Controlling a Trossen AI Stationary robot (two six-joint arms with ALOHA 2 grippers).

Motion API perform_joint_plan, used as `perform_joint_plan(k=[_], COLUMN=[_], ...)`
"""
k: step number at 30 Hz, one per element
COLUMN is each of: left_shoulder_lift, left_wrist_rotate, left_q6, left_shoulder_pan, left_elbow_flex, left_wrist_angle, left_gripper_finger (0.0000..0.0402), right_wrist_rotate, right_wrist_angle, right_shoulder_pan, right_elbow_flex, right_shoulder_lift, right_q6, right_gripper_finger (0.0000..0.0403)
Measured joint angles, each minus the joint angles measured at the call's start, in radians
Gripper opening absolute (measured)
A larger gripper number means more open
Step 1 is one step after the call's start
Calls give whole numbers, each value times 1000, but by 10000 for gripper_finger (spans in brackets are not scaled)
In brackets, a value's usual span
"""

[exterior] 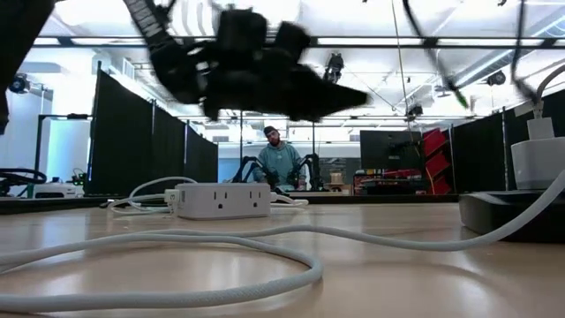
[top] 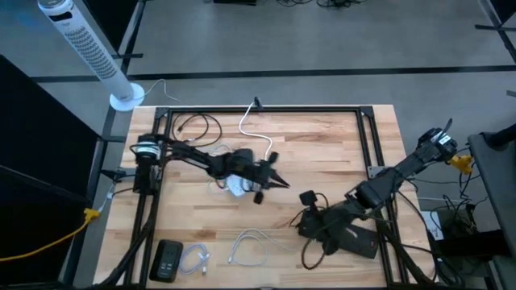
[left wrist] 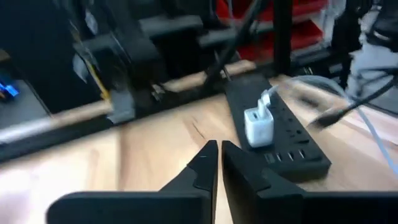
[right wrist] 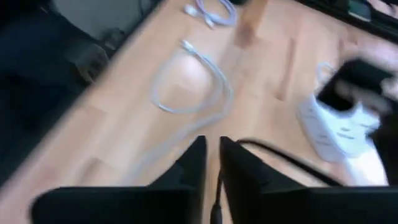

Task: Plug in charger cables
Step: Insert the black charger cable into the black outlet

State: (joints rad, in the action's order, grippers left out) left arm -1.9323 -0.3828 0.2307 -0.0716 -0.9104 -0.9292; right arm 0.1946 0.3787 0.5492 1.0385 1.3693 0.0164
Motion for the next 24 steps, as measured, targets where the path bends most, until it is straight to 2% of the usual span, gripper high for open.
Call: perform_joint_plan(k=[3, 6, 10, 13, 16, 19, 22, 24], left_shoulder_lift=[80, 130, 164, 165, 151, 135, 115, 92], left_wrist_rotate=[-1, -2, -1, -1, 0, -1, 1, 49], left_q6=[19, 30, 39, 39, 40, 41, 40, 28], left_shoulder_pan=[-8, -12, -14, -14, -14, -14, -15, -14], left_elbow_flex=[129, 229, 285, 289, 268, 233, 190, 156], left_wrist_angle=[-131, -208, -285, -264, -242, -158, -96, -80], left_gripper_finger=[1, 1, 1, 1, 3, 18, 52, 80], right_wrist_rotate=[7, 76, 150, 181, 246, 257, 251, 253], right_wrist_angle=[-23, -32, -37, -56, -74, -74, -76, -74], right_shoulder_pan=[-58, -110, -173, -213, -262, -300, -321, -325], right_elbow_flex=[-36, -39, -38, -38, -38, -38, -38, -38], right_shoulder_lift=[7, 34, 84, 130, 155, 160, 159, 159], right_q6=[81, 170, 455, 640, 662, 648, 614, 611], right_gripper_finger=[5, 12, 13, 13, 13, 13, 13, 13])
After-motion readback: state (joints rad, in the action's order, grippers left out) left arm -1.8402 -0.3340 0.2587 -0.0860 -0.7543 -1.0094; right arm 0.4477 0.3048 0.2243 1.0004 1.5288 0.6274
